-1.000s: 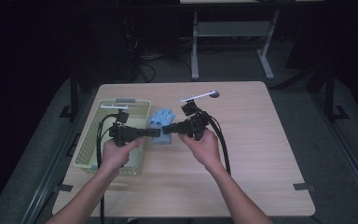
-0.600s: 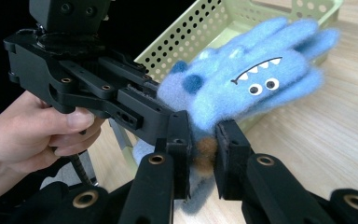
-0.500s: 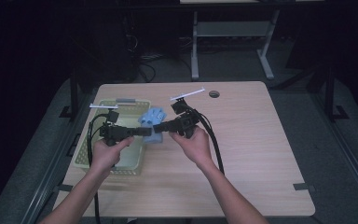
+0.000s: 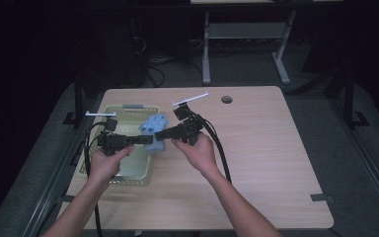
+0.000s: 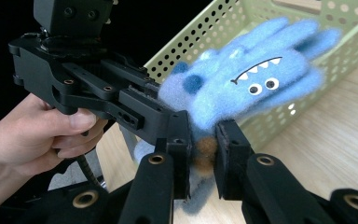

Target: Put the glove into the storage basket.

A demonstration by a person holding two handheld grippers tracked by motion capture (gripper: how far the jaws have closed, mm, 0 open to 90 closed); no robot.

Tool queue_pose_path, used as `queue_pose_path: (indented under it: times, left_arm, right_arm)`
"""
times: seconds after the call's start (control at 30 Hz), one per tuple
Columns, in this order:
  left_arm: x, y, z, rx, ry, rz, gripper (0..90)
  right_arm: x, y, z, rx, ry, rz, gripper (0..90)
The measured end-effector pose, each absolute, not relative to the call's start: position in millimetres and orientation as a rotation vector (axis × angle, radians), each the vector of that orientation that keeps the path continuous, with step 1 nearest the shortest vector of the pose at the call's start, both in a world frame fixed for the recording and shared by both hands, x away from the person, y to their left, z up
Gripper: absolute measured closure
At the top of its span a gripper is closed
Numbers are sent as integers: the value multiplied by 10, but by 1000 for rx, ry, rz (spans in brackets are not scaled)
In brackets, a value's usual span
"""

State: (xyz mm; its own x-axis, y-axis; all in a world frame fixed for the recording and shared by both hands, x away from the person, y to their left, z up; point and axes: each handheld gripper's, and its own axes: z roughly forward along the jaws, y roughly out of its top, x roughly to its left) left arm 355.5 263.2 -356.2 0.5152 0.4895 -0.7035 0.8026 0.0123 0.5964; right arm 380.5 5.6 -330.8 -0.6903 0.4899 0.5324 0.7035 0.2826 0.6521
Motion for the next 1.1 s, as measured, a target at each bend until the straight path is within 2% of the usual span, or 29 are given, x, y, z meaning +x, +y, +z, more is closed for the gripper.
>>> queue_pose_path:
  times: [1.1]
  left_arm:
    - [3560,3143,-3620,1694,1198,-317,747]
  right_arm:
    - [3904,616,-3477,-1054,-2308,-1329,777]
